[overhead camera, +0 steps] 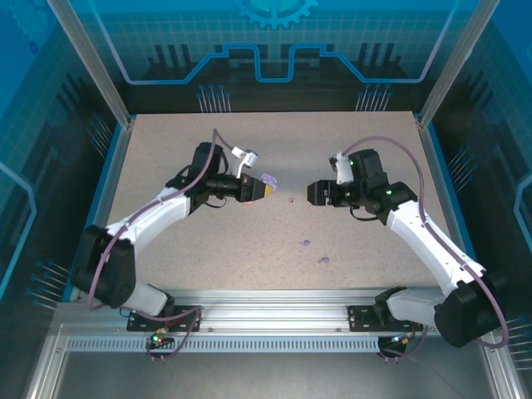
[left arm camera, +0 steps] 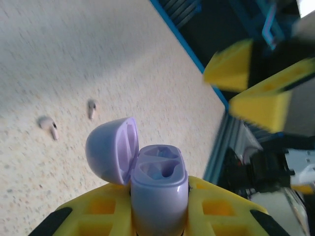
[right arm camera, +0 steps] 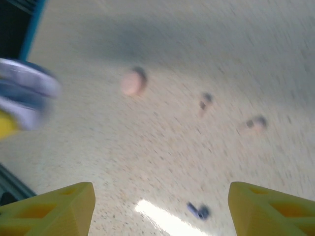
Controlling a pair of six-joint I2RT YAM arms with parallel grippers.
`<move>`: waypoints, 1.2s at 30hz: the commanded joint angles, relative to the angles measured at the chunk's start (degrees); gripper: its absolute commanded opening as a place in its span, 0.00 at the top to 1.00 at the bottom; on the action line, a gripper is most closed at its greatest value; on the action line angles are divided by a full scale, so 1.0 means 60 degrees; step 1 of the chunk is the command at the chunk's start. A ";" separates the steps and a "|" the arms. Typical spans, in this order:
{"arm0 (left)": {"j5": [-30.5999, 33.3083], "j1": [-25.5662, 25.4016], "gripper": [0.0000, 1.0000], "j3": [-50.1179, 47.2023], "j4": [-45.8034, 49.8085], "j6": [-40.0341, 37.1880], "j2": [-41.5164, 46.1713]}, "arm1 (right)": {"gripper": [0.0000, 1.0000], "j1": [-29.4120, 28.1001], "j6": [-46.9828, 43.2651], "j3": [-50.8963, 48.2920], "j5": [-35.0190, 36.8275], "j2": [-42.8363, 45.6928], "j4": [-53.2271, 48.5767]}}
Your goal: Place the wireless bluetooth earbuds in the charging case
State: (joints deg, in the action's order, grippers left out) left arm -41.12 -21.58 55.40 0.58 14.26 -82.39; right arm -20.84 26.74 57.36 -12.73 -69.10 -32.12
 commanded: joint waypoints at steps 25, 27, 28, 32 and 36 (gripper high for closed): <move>0.7288 -0.0755 1.00 -0.4520 -0.9595 -0.0648 0.2233 | 0.29 -0.3245 0.7691 -0.0076 0.4346 -0.2865 -0.1754; 0.7411 -0.0761 1.00 -0.4255 -0.9532 -0.0738 0.2194 | 0.29 -0.3313 0.7851 0.0129 0.4279 -0.3224 -0.1856; 0.7418 -0.0757 1.00 -0.4148 -0.9492 -0.0786 0.2203 | 0.30 -0.3339 0.7901 0.0200 0.4283 -0.3354 -0.1894; 0.7222 -0.0744 1.00 -0.3707 -0.9185 -0.0917 0.2217 | 0.34 -0.3486 0.8489 0.0424 0.4276 -0.3955 -0.2139; 0.7010 -0.0763 1.00 -0.3620 -0.9076 -0.0969 0.2229 | 0.40 -0.3554 0.9116 0.0395 0.4166 -0.4286 -0.2049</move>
State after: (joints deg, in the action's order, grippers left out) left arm 1.48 -25.74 32.14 -52.69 10.13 -69.32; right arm -41.36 76.55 58.78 11.57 -93.49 -42.22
